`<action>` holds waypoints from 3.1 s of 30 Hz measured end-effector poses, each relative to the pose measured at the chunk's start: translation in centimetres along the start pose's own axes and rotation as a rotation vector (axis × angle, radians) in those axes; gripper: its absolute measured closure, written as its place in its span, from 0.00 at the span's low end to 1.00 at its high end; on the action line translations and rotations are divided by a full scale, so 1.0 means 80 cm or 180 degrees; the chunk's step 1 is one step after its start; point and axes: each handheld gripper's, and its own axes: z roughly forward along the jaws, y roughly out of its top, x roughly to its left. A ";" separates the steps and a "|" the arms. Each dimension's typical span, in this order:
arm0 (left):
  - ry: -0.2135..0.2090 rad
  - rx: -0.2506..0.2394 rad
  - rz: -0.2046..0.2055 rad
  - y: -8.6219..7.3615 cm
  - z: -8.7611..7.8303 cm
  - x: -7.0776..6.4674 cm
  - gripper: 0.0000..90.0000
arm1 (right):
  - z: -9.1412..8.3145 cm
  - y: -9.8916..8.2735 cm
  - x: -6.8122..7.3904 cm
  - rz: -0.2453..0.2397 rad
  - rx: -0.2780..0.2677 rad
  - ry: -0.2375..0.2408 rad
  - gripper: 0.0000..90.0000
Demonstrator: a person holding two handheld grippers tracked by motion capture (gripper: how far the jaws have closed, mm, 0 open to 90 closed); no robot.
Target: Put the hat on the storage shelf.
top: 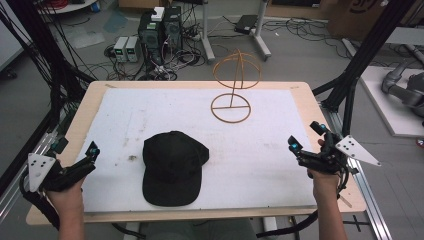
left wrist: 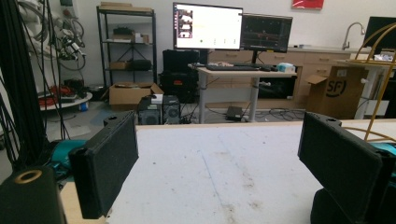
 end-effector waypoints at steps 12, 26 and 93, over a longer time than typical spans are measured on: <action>-0.0003 0.0000 -0.0012 0.000 0.000 0.001 0.14 | 0.040 0.000 0.027 0.0040 0.0123 0.0800 0.04; -0.0004 0.0011 -0.0019 0.000 0.000 0.002 0.14 | 0.091 0.008 0.053 -0.0022 0.0393 0.1318 0.04; 0.0047 -0.0005 -0.0111 -0.004 -0.003 0.013 0.14 | 0.244 -0.094 0.173 -0.0213 0.1648 0.2428 0.24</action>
